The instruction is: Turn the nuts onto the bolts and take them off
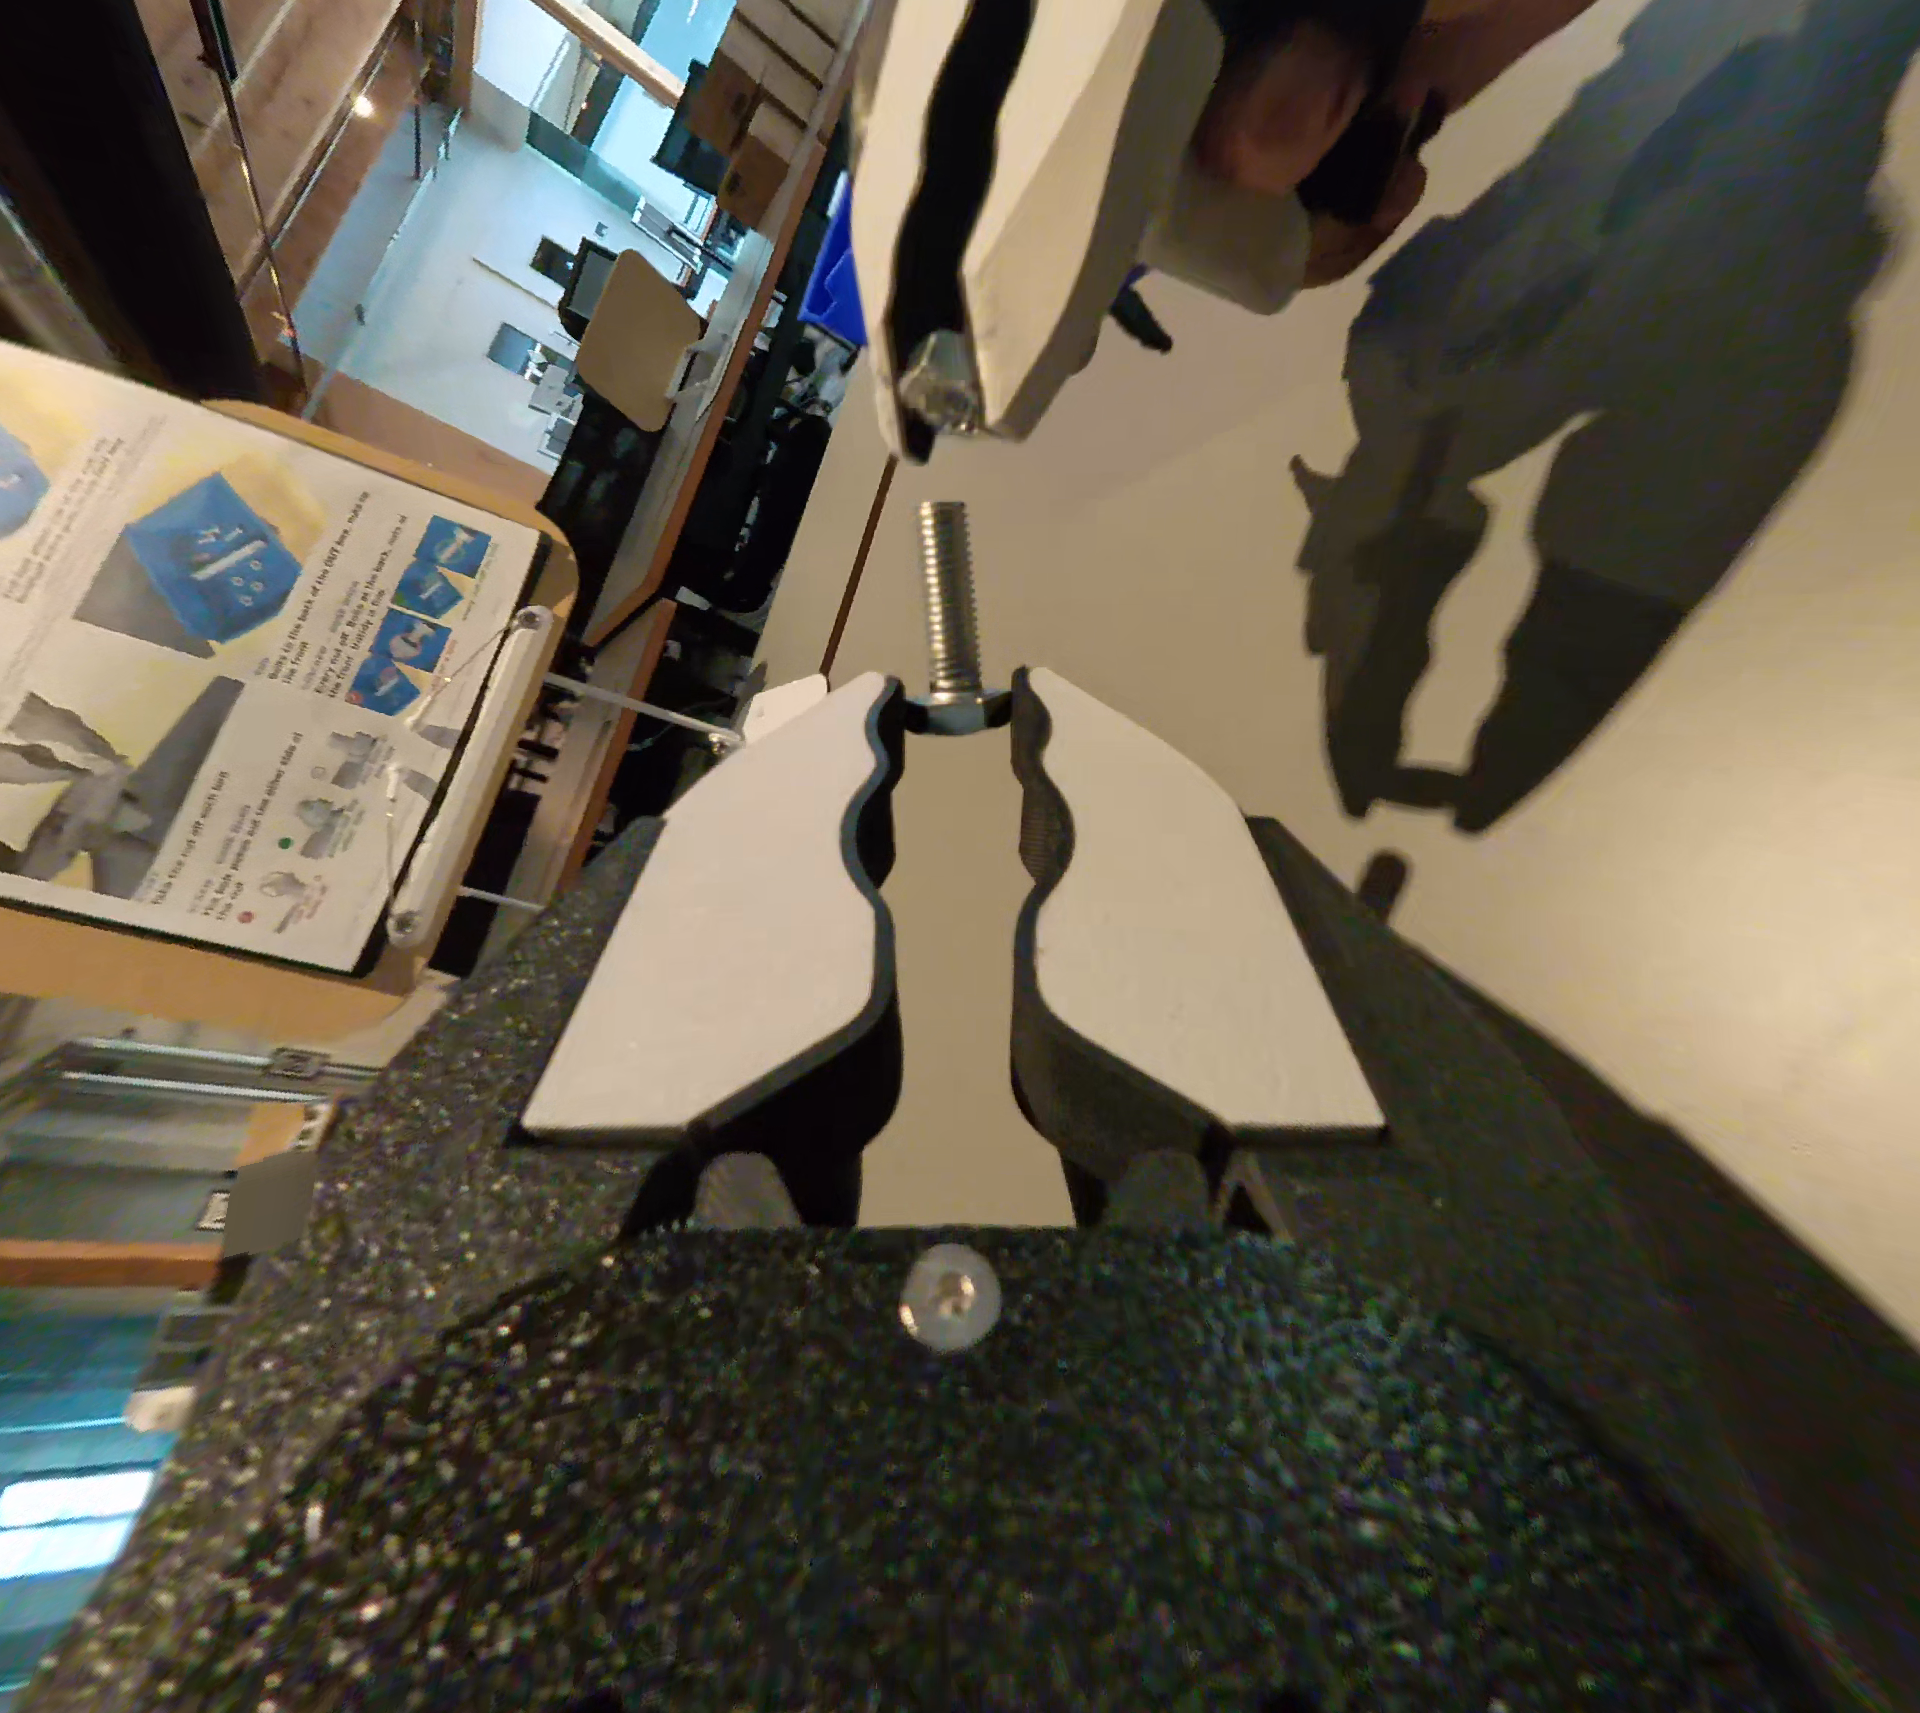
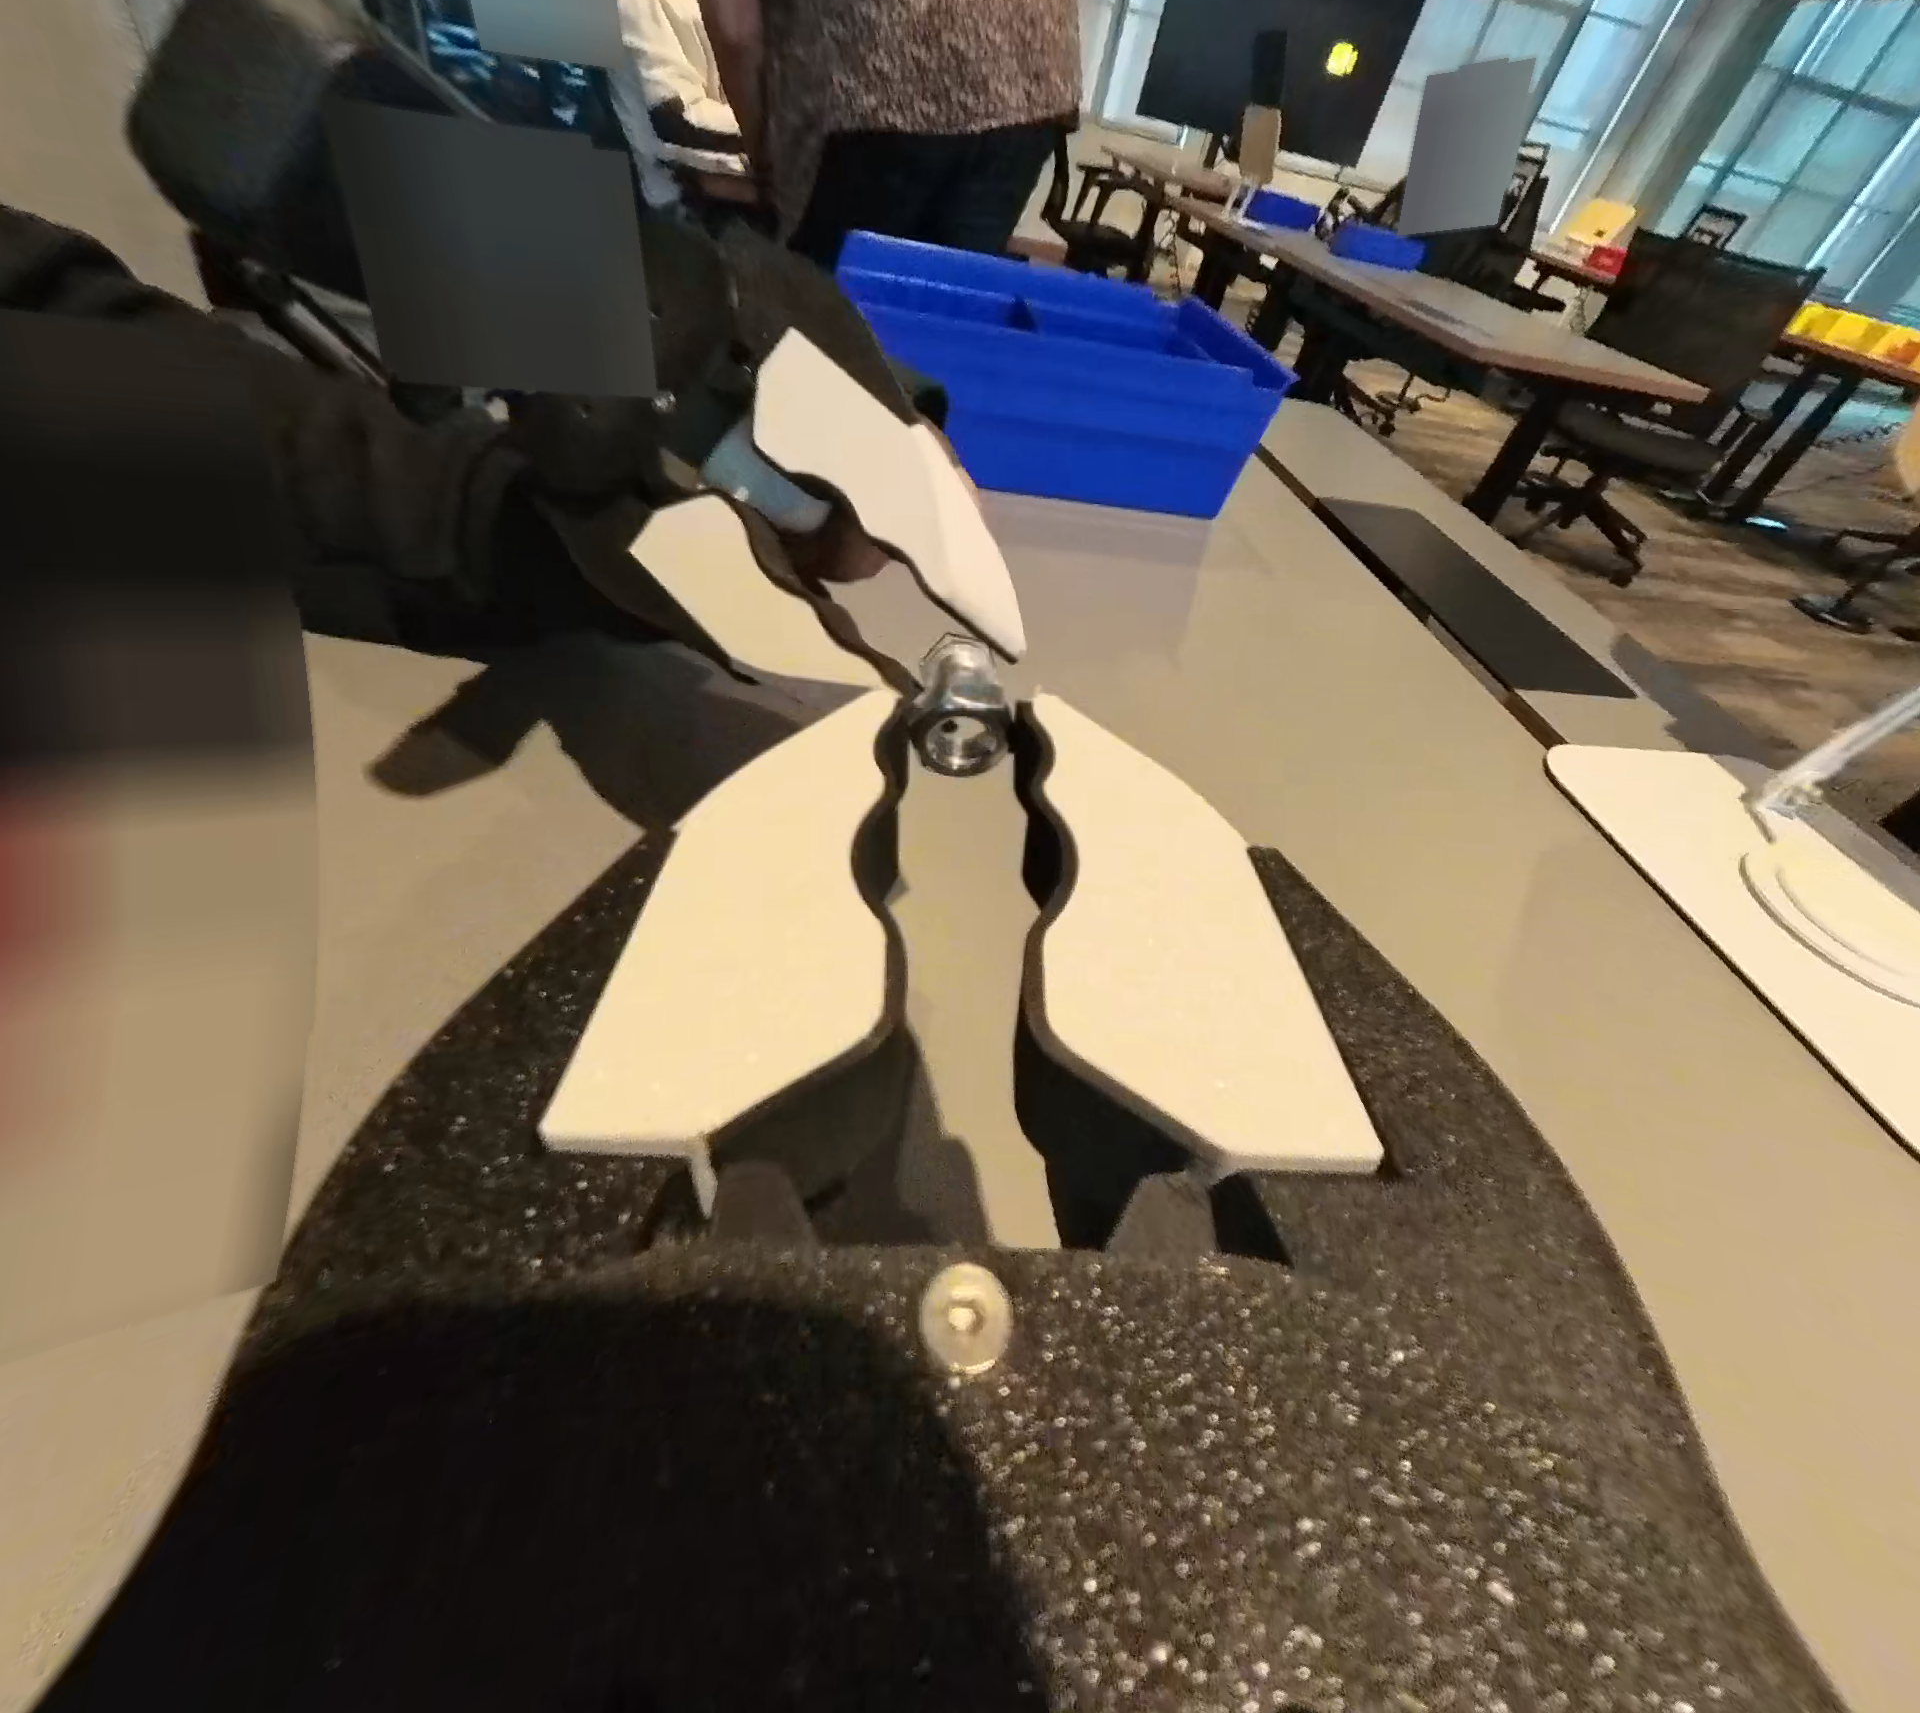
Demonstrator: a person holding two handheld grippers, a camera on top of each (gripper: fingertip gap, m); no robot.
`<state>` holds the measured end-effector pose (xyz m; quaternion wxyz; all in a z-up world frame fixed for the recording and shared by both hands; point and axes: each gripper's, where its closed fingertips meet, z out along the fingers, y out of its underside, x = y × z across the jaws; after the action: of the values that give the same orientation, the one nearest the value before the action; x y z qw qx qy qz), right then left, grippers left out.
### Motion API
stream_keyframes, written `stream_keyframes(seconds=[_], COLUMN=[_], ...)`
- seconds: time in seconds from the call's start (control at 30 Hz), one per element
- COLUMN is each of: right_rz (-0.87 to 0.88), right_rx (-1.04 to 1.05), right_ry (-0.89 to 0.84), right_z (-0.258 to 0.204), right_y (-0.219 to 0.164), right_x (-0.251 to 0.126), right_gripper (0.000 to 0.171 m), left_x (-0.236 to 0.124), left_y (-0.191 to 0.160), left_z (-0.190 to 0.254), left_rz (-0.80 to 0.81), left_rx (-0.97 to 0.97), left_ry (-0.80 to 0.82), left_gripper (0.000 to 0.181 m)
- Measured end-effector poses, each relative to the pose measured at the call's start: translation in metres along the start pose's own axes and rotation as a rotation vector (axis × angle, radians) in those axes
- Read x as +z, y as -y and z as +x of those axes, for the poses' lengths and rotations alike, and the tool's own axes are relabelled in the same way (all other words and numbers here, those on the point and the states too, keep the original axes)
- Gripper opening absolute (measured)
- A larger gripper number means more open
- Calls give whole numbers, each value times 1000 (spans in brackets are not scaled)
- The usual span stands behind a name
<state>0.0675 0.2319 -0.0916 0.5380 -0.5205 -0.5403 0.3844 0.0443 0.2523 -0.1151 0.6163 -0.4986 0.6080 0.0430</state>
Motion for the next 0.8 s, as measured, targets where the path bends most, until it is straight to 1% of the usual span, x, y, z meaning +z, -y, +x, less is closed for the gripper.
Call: stream_keyframes(seconds=[0.2, 0.57, 0.8], right_rz=[-86, -208, -246], right_rx=[-60, -150, -146], right_ry=[-18, -30, -37], right_z=[-1, -5, -4], right_y=[-9, -24, -29], right_x=[4, 9, 9], right_gripper=[19, 19, 19], left_x=[2, 4, 4], left_y=[4, -1, -3], left_z=[6, 14, 15], left_rz=[-38, -85, -104], left_rx=[94, 174, 205], left_ry=[10, -2, 3], left_gripper=[19, 19, 19])
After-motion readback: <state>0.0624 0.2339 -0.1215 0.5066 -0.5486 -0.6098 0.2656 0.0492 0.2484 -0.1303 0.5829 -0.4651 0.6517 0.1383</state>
